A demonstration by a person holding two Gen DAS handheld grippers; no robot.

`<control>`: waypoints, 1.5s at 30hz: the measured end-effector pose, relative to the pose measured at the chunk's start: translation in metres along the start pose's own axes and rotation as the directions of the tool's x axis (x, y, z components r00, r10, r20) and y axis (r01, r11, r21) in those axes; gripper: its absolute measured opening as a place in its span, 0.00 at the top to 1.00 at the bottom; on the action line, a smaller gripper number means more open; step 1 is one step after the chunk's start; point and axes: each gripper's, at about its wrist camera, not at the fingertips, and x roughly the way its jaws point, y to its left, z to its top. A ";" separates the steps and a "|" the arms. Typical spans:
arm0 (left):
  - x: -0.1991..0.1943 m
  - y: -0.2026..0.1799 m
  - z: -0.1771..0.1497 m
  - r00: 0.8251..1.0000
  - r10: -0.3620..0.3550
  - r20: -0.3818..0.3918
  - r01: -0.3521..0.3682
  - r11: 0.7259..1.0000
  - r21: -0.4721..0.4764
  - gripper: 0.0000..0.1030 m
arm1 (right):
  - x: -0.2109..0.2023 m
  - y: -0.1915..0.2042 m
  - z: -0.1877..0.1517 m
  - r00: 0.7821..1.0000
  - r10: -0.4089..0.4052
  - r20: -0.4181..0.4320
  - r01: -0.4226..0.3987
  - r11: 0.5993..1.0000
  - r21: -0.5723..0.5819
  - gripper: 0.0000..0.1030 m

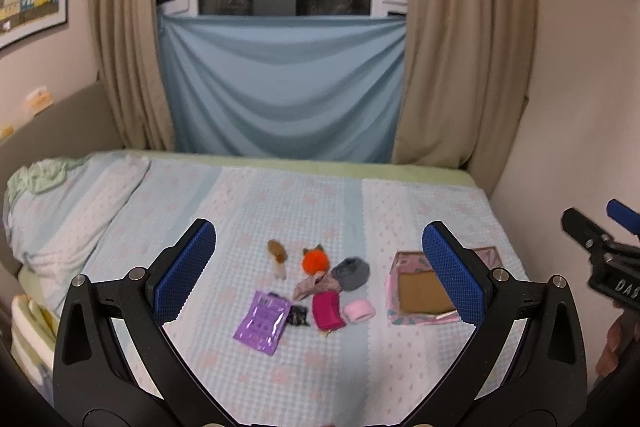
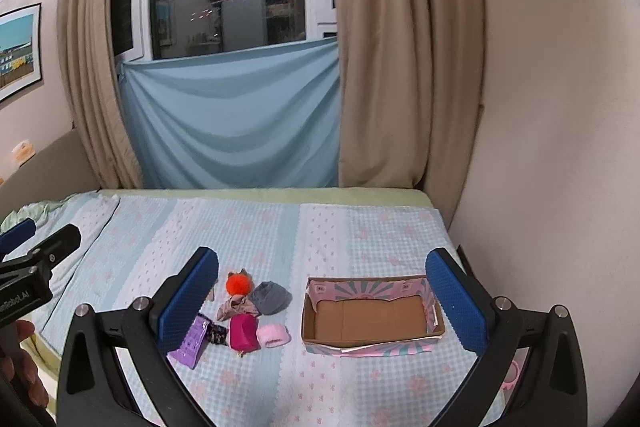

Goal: Organize soft objects
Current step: 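Grasp the purple packet with the left tool while the right tool grasps the magenta pouch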

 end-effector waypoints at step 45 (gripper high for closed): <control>0.422 0.154 -0.337 0.789 -0.217 -0.575 0.260 0.966 -0.007 0.03 | 0.419 0.178 -0.283 0.874 0.057 -0.482 -0.125 0.986 -0.110 0.29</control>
